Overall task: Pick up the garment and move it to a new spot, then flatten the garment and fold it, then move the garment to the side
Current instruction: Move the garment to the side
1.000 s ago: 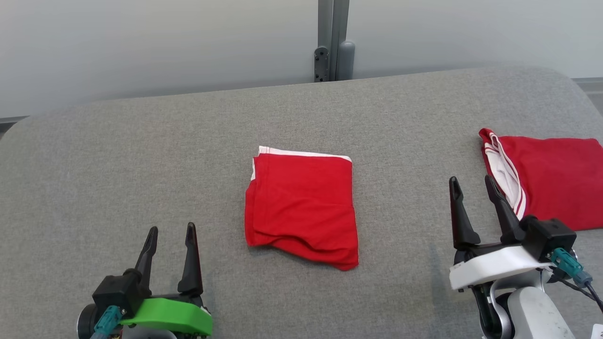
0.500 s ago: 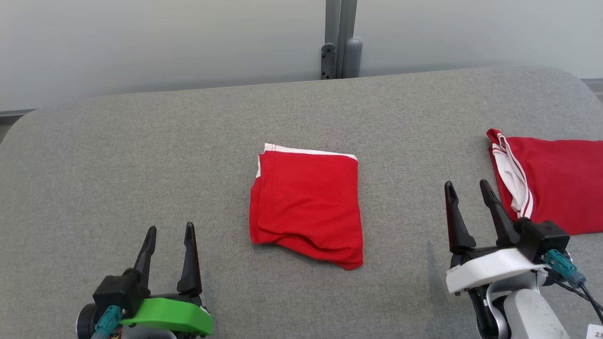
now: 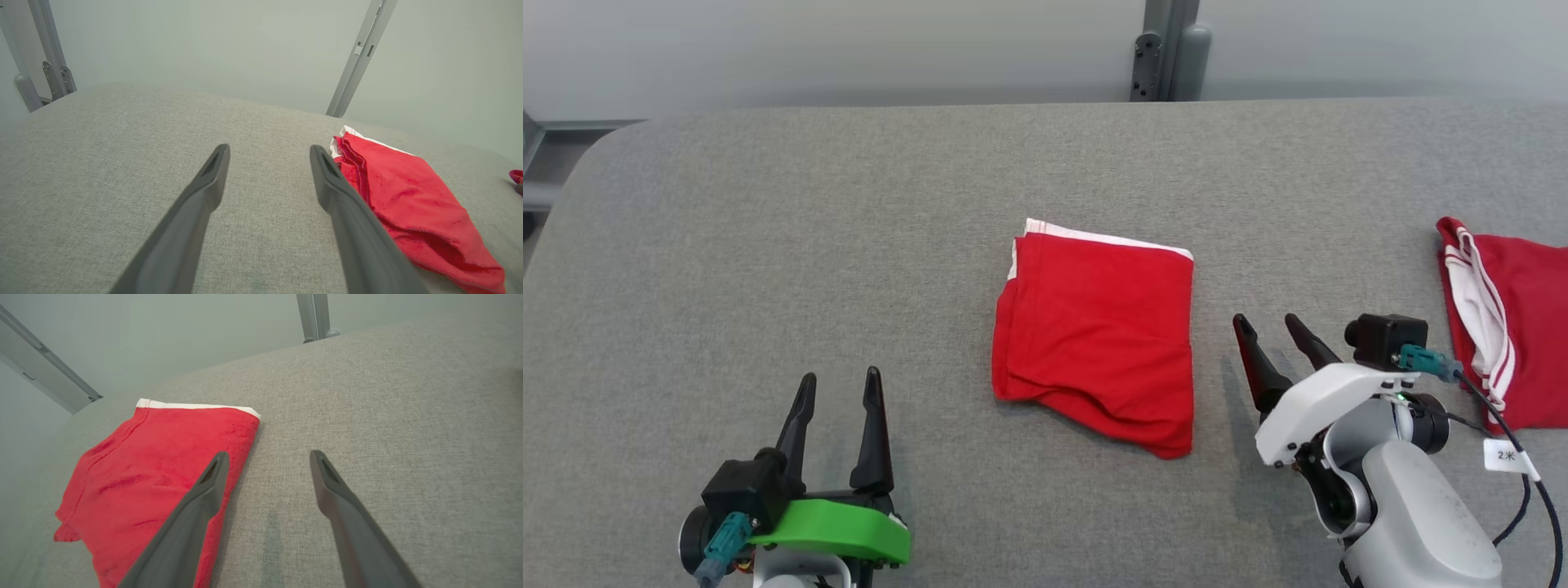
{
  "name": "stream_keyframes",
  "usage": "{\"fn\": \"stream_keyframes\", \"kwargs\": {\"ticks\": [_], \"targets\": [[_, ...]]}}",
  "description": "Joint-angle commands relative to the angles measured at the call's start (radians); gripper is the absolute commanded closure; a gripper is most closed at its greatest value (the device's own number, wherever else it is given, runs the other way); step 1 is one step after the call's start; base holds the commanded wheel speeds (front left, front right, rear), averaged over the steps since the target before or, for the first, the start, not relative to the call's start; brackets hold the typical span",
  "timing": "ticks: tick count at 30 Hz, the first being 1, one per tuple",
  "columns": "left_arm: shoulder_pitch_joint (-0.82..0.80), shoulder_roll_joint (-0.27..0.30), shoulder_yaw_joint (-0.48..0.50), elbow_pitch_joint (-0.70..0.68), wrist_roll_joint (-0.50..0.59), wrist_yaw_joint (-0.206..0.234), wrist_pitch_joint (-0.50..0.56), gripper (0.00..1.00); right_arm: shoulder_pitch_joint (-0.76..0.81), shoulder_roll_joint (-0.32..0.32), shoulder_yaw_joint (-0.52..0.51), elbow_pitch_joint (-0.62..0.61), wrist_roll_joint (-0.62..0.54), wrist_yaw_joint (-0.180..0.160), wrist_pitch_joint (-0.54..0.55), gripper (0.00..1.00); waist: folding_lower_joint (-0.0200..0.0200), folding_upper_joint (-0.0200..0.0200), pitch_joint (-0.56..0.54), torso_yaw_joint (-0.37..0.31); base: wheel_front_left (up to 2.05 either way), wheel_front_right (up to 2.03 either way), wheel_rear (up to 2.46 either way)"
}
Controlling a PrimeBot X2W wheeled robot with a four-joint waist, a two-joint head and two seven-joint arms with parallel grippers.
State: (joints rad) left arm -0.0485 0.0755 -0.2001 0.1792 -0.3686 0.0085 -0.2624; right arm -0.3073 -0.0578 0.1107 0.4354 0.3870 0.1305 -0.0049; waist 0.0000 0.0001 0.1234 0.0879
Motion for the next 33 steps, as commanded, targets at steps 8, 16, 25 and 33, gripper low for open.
{"fn": "stream_keyframes", "kwargs": {"ticks": [8,16,25,33], "targets": [[-0.018,-0.02,0.013,0.018,0.003,-0.018,-0.003,0.0,-0.082,-0.03,0.041,0.126,0.092,0.0,0.124,0.0,0.0,-0.0001,0.053,0.117,0.0,0.0,0.0],[0.001,-0.025,0.02,0.017,0.004,-0.02,-0.003,0.0,-0.089,-0.046,0.091,0.157,0.131,0.0,0.158,0.64,0.0,-0.0001,0.04,0.135,0.0,0.0,0.0],[0.005,-0.025,0.022,0.007,0.012,-0.02,-0.003,0.0,-0.096,-0.085,0.161,0.077,0.147,0.0,0.136,1.0,0.0,-0.0001,0.041,0.049,0.0,0.0,0.0],[-0.019,-0.024,0.024,0.002,0.04,-0.031,-0.003,0.0,-0.069,-0.17,0.197,-0.04,0.139,0.0,0.134,1.0,0.0,-0.0001,0.065,-0.12,0.0,0.0,0.0]]}}
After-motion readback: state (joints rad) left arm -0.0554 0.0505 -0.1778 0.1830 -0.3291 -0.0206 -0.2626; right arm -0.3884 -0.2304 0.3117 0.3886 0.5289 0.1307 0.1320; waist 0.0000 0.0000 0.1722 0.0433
